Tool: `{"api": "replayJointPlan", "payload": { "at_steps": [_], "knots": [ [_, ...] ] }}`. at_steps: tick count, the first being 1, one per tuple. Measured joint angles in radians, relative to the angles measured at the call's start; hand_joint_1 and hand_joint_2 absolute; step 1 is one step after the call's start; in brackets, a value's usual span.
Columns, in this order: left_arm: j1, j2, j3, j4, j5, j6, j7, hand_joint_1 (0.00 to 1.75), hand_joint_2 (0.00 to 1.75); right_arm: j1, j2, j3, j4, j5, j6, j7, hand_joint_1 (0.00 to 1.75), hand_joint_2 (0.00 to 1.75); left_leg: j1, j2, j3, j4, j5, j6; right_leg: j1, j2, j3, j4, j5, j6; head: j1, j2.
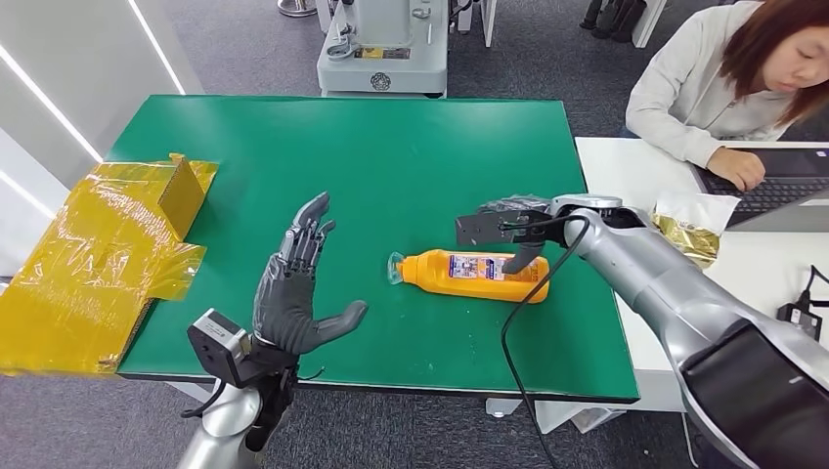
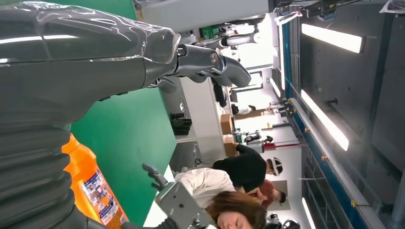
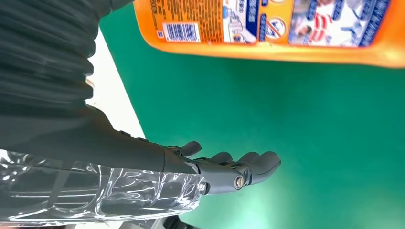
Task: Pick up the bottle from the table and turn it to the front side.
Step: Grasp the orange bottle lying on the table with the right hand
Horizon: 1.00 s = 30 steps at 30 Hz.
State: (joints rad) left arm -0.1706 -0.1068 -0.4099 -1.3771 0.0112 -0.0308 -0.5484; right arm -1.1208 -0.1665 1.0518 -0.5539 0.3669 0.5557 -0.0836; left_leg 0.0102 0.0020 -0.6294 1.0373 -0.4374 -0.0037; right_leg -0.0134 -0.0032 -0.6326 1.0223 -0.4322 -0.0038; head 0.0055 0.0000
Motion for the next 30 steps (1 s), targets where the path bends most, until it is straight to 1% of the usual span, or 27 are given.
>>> {"api": "replayJointPlan", "payload": {
  "at_steps": [5, 16, 23, 29, 30],
  "knots": [
    [0.000, 0.000, 0.004, 0.000, 0.013, -0.009, 0.013, 0.00, 1.75, 0.020, -0.009, 0.039, 0.000, 0.000, -0.008, 0.000, 0.00, 1.75, 0.000, 0.000, 0.000, 0.000, 0.000, 0.000, 0.000, 0.000, 0.000, 0.000, 0.000, 0.000, 0.000, 0.000],
    [0.007, -0.001, 0.013, 0.000, 0.028, -0.014, 0.025, 0.00, 1.75, 0.057, -0.030, 0.095, 0.004, -0.016, -0.027, -0.009, 0.00, 1.75, 0.000, 0.000, 0.000, 0.000, 0.000, 0.000, 0.000, 0.000, 0.000, 0.000, 0.000, 0.000, 0.000, 0.000],
    [0.022, -0.002, 0.018, 0.000, 0.028, -0.014, 0.025, 0.00, 1.75, 0.095, -0.047, 0.146, 0.002, 0.007, -0.092, -0.014, 0.00, 1.75, 0.000, 0.000, 0.000, 0.000, 0.000, 0.000, 0.000, 0.000, 0.000, 0.000, 0.000, 0.000, 0.000, 0.000],
    [0.025, -0.002, 0.019, 0.000, 0.027, -0.013, 0.025, 0.00, 1.75, 0.119, -0.064, 0.166, -0.009, 0.008, -0.121, -0.014, 0.00, 1.75, 0.000, 0.000, 0.000, 0.000, 0.000, 0.000, 0.000, 0.000, 0.000, 0.000, 0.000, 0.000, 0.000, 0.000],
    [0.025, -0.002, 0.019, 0.000, 0.026, -0.012, 0.025, 0.00, 1.75, 0.124, -0.068, 0.168, -0.012, 0.008, -0.130, -0.013, 0.09, 1.75, 0.000, 0.000, 0.000, 0.000, 0.000, 0.000, 0.000, 0.000, 0.000, 0.000, 0.000, 0.000, 0.000, 0.000]
  ]
}}
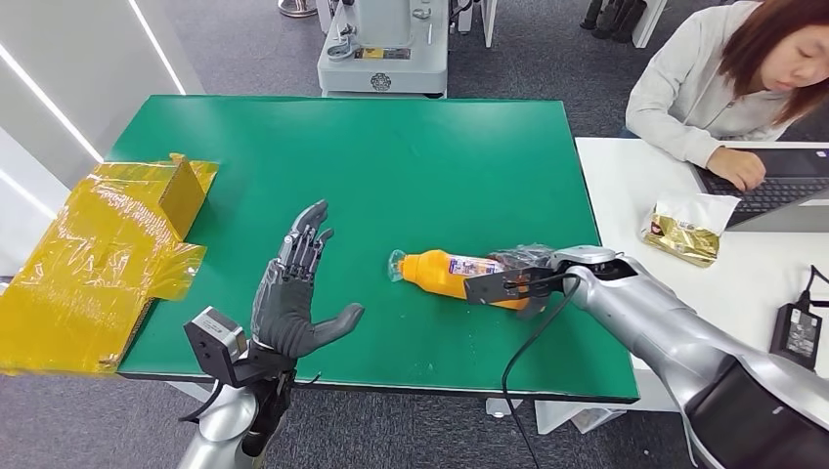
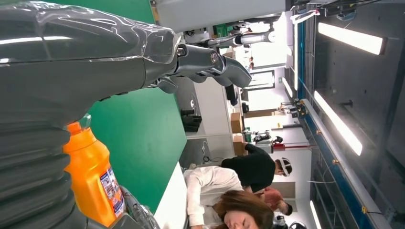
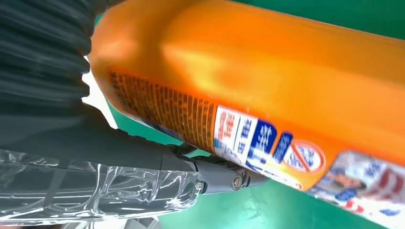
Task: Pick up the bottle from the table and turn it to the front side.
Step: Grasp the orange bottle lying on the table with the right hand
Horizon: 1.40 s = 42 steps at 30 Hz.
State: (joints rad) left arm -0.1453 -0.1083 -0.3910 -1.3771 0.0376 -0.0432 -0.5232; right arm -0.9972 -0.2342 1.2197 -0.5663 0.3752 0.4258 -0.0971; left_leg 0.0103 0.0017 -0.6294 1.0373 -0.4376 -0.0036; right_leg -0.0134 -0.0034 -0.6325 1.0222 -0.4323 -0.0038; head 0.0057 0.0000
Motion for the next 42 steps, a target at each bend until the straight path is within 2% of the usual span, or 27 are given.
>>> {"api": "replayJointPlan", "payload": {
  "at_steps": [3, 4, 6, 9, 18, 21, 25, 29, 34, 38, 42],
  "knots": [
    [0.002, 0.000, 0.000, 0.000, -0.003, 0.004, 0.000, 0.00, 1.75, 0.014, -0.010, 0.006, -0.006, 0.004, -0.025, 0.000, 1.13, 1.75, 0.000, 0.000, 0.000, 0.000, 0.000, 0.000, 0.000, 0.000, 0.000, 0.000, 0.000, 0.000, 0.000, 0.000],
    [0.003, 0.000, 0.000, 0.000, -0.004, 0.006, -0.001, 0.00, 1.75, 0.017, -0.012, 0.008, -0.007, 0.007, -0.030, 0.000, 1.41, 1.75, 0.000, 0.000, 0.000, 0.000, 0.000, 0.000, 0.000, 0.000, 0.000, 0.000, 0.000, 0.000, 0.000, 0.000],
    [0.004, 0.000, 0.001, 0.000, -0.008, 0.009, -0.002, 0.00, 1.75, 0.020, -0.015, 0.010, -0.009, 0.007, -0.042, 0.000, 1.50, 1.75, 0.000, 0.001, 0.000, 0.000, 0.000, 0.000, 0.000, 0.000, 0.000, 0.000, 0.000, 0.000, 0.000, 0.000],
    [0.015, 0.000, 0.002, -0.001, -0.016, 0.012, -0.004, 0.00, 1.75, 0.024, -0.018, 0.011, -0.009, -0.004, -0.070, -0.006, 1.56, 1.75, 0.000, 0.001, 0.000, 0.000, 0.000, 0.000, 0.000, 0.000, 0.000, 0.000, 0.000, 0.000, 0.000, 0.000],
    [0.054, 0.000, 0.019, -0.015, -0.033, 0.012, -0.007, 0.00, 1.75, 0.085, -0.043, -0.024, -0.026, -0.036, -0.185, -0.032, 1.59, 1.75, 0.000, 0.000, 0.001, 0.000, 0.000, 0.000, 0.000, 0.000, 0.001, 0.000, 0.000, 0.000, 0.000, 0.000],
    [0.054, 0.000, 0.021, -0.016, -0.033, 0.012, -0.007, 0.00, 1.75, 0.110, -0.048, -0.053, -0.042, -0.055, -0.212, -0.043, 1.69, 1.75, 0.000, 0.001, 0.002, 0.000, 0.000, 0.000, 0.000, 0.000, 0.002, 0.000, 0.000, 0.000, 0.000, 0.000],
    [0.054, 0.001, 0.025, -0.025, -0.052, 0.024, -0.007, 0.00, 1.75, 0.155, -0.054, -0.106, -0.078, -0.148, -0.233, -0.081, 1.75, 1.75, 0.000, 0.000, 0.002, 0.000, 0.000, 0.000, 0.000, 0.000, 0.002, 0.000, 0.000, 0.000, 0.000, 0.000],
    [0.048, 0.004, 0.026, -0.038, -0.127, 0.097, -0.003, 0.00, 1.75, 0.275, -0.063, -0.224, -0.178, -0.302, -0.275, -0.155, 1.75, 1.75, 0.000, -0.001, 0.001, 0.000, 0.000, 0.000, 0.000, -0.001, 0.002, 0.000, 0.000, 0.000, 0.000, 0.000],
    [0.034, 0.015, 0.027, -0.040, -0.226, 0.221, -0.001, 0.00, 1.75, 0.445, -0.050, -0.356, -0.338, -0.370, -0.359, -0.228, 1.75, 1.75, 0.001, -0.003, 0.001, -0.001, -0.002, 0.000, 0.001, -0.004, 0.002, 0.000, -0.003, 0.000, 0.000, 0.000],
    [0.031, 0.030, 0.034, -0.039, -0.284, 0.303, 0.000, 0.00, 1.75, 0.598, -0.001, -0.463, -0.466, -0.410, -0.410, -0.281, 1.72, 1.75, 0.001, -0.005, 0.001, -0.001, -0.003, -0.001, 0.001, -0.005, 0.002, 0.000, -0.005, -0.001, 0.000, 0.000],
    [0.015, 0.037, 0.036, -0.023, -0.282, 0.290, 0.005, 0.00, 1.75, 0.692, 0.064, -0.544, -0.549, -0.414, -0.435, -0.290, 1.71, 1.75, 0.001, -0.004, 0.001, -0.001, -0.003, -0.001, 0.001, -0.005, 0.002, 0.000, -0.005, -0.001, 0.000, 0.000]
  ]
}}
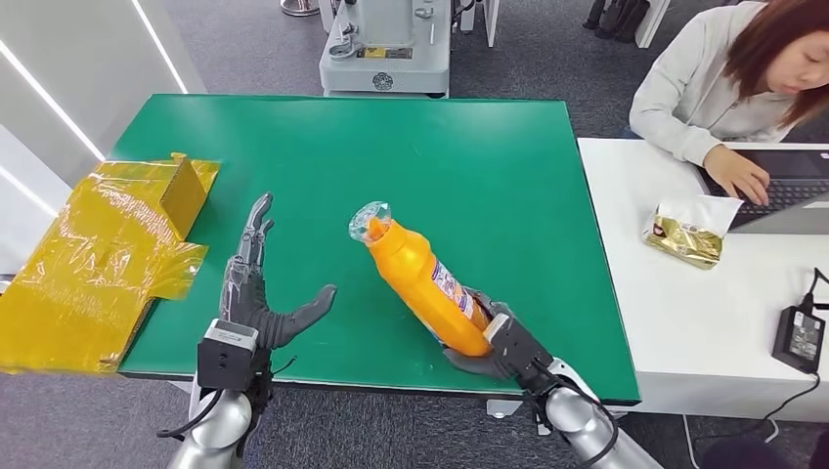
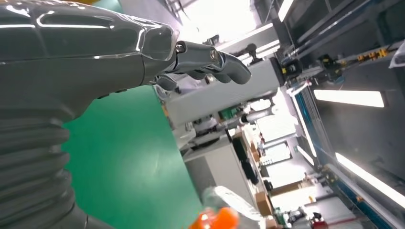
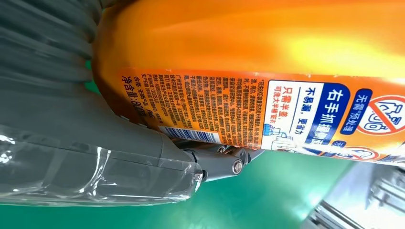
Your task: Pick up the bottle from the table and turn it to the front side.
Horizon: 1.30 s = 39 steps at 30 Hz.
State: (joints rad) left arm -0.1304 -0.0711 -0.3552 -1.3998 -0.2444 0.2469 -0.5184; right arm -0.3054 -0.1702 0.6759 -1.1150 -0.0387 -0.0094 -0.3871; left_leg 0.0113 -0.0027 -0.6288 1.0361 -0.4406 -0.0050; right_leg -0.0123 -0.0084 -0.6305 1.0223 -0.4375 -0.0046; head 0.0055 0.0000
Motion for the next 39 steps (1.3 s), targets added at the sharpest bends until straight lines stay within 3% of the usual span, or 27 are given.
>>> {"api": "replayJointPlan", "payload": {
  "at_steps": [3, 8, 12, 17, 20, 25, 32, 39],
  "knots": [
    [-0.015, 0.003, 0.001, 0.026, 0.056, -0.066, 0.010, 0.00, 1.75, 0.050, 0.037, -0.039, -0.047, 0.022, -0.019, 0.005, 1.70, 1.75, 0.000, 0.000, 0.000, 0.000, 0.000, 0.000, 0.000, 0.000, 0.000, 0.000, 0.000, 0.000, 0.000, 0.000],
    [-0.049, 0.003, 0.001, 0.102, 0.270, -0.319, 0.071, 0.00, 1.75, 0.115, 0.070, -0.095, -0.104, 0.080, -0.033, 0.011, 1.68, 1.75, -0.001, 0.001, 0.000, 0.000, 0.000, 0.000, -0.001, 0.000, 0.000, 0.000, 0.000, 0.000, 0.000, 0.000],
    [-0.072, 0.003, 0.001, 0.154, 0.332, -0.400, 0.099, 0.00, 1.75, 0.144, 0.082, -0.123, -0.129, 0.096, -0.035, 0.010, 1.69, 1.75, -0.001, 0.002, 0.000, 0.001, 0.000, 0.000, -0.001, 0.001, 0.000, 0.000, 0.000, 0.000, 0.000, 0.000],
    [-0.128, 0.003, -0.001, 0.233, 0.509, -0.631, 0.205, 0.00, 1.75, 0.173, 0.101, -0.165, -0.152, 0.152, -0.030, 0.004, 1.67, 1.75, -0.001, 0.001, 0.000, 0.001, 0.000, 0.000, -0.001, 0.001, 0.000, 0.000, 0.000, 0.000, 0.000, 0.000],
    [-0.174, 0.002, -0.015, 0.279, 0.607, -0.708, 0.265, 0.00, 1.75, 0.188, 0.120, -0.188, -0.164, 0.183, -0.017, 0.007, 1.64, 1.75, 0.000, 0.002, 0.000, 0.001, 0.000, 0.000, -0.001, 0.001, 0.000, 0.000, 0.001, 0.000, 0.000, 0.000],
    [-0.261, -0.013, -0.053, 0.357, 0.691, -0.701, 0.305, 0.00, 1.75, 0.204, 0.156, -0.215, -0.171, 0.215, -0.001, 0.017, 1.64, 1.75, -0.001, 0.002, 0.000, 0.001, 0.000, 0.000, -0.001, 0.002, 0.000, 0.000, 0.001, 0.000, 0.000, 0.000],
    [-0.321, -0.034, -0.084, 0.417, 0.728, -0.690, 0.331, 0.00, 1.75, 0.208, 0.175, -0.232, -0.168, 0.221, 0.004, 0.020, 1.58, 1.75, -0.001, 0.001, 0.000, 0.001, 0.000, 0.000, -0.001, 0.001, -0.001, 0.000, 0.001, 0.000, 0.000, 0.000],
    [-0.480, -0.094, -0.181, 0.540, 0.596, -0.535, 0.268, 0.00, 1.75, 0.191, 0.189, -0.246, -0.148, 0.221, 0.000, 0.028, 1.54, 1.75, -0.001, 0.001, 0.000, 0.001, 0.000, 0.000, -0.001, 0.001, 0.000, 0.000, 0.001, 0.001, 0.000, 0.000]
  ]
}}
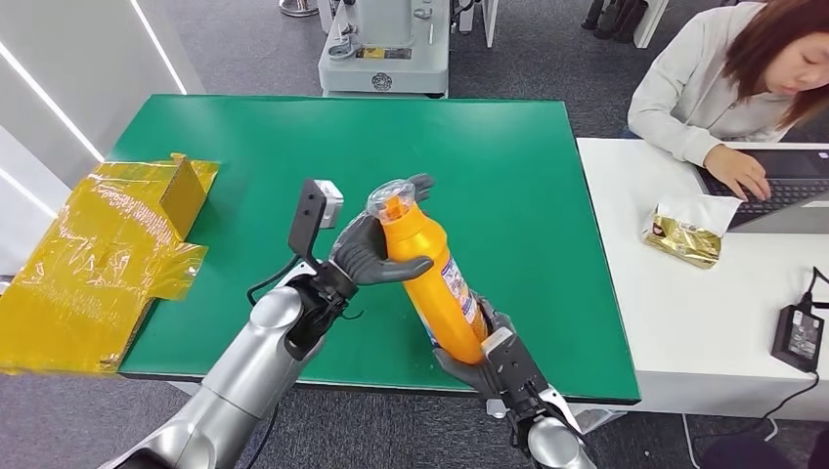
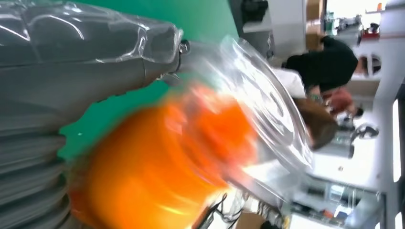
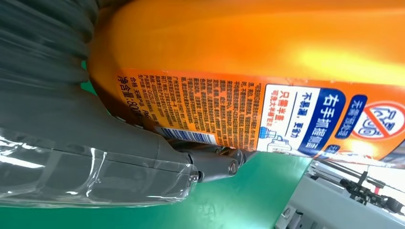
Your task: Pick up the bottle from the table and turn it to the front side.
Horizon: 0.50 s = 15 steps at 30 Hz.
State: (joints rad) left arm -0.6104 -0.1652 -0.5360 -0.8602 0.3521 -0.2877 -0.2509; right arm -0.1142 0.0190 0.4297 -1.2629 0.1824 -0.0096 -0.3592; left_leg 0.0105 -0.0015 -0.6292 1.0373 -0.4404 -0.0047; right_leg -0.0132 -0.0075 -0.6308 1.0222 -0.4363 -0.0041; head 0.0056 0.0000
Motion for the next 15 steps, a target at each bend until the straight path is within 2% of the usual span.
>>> {"api": "replayJointPlan", "payload": {
  "at_steps": [3, 8, 9, 12, 13, 15],
  "knots": [
    [-0.033, -0.020, -0.030, 0.052, -0.005, -0.012, 0.000, 0.00, 1.75, -0.002, 0.001, -0.004, 0.007, -0.010, -0.004, 0.002, 1.53, 1.75, 0.000, 0.000, 0.000, 0.000, 0.000, 0.000, 0.000, 0.001, 0.000, 0.000, 0.000, 0.000, 0.000, 0.000],
    [-0.049, -0.023, -0.061, 0.096, -0.003, -0.043, 0.013, 0.00, 1.75, 0.021, 0.001, -0.014, 0.000, -0.008, -0.010, 0.013, 1.51, 1.75, 0.000, 0.001, 0.001, 0.000, 0.000, 0.000, 0.000, 0.001, 0.000, 0.000, 0.000, 0.000, 0.000, 0.000],
    [-0.052, -0.021, -0.066, 0.102, -0.001, -0.049, 0.020, 0.35, 1.75, 0.028, 0.001, -0.016, -0.005, -0.007, -0.012, 0.016, 1.51, 1.75, 0.000, 0.001, 0.000, 0.000, 0.000, 0.000, 0.000, 0.001, 0.000, 0.000, -0.001, 0.000, 0.000, 0.000],
    [-0.065, -0.014, -0.083, 0.113, 0.011, -0.071, 0.039, 1.66, 1.75, 0.045, 0.001, -0.022, -0.017, -0.005, -0.012, 0.023, 1.47, 1.75, 0.000, 0.001, 0.000, -0.001, 0.000, 0.000, 0.000, 0.001, -0.001, 0.000, -0.001, 0.000, 0.000, 0.000],
    [-0.069, -0.011, -0.087, 0.116, 0.017, -0.082, 0.045, 1.75, 1.75, 0.049, 0.001, -0.024, -0.020, -0.005, -0.012, 0.025, 1.46, 1.75, 0.000, 0.001, 0.000, -0.001, 0.000, 0.000, 0.000, 0.001, -0.001, 0.000, -0.001, 0.000, 0.000, 0.000],
    [-0.076, -0.006, -0.097, 0.122, 0.032, -0.102, 0.058, 1.75, 1.75, 0.054, 0.001, -0.028, -0.025, -0.002, -0.011, 0.031, 1.45, 1.75, 0.000, 0.001, 0.000, -0.001, 0.000, 0.000, 0.000, 0.001, -0.001, 0.000, -0.001, 0.000, 0.000, 0.000]
  ]
}}
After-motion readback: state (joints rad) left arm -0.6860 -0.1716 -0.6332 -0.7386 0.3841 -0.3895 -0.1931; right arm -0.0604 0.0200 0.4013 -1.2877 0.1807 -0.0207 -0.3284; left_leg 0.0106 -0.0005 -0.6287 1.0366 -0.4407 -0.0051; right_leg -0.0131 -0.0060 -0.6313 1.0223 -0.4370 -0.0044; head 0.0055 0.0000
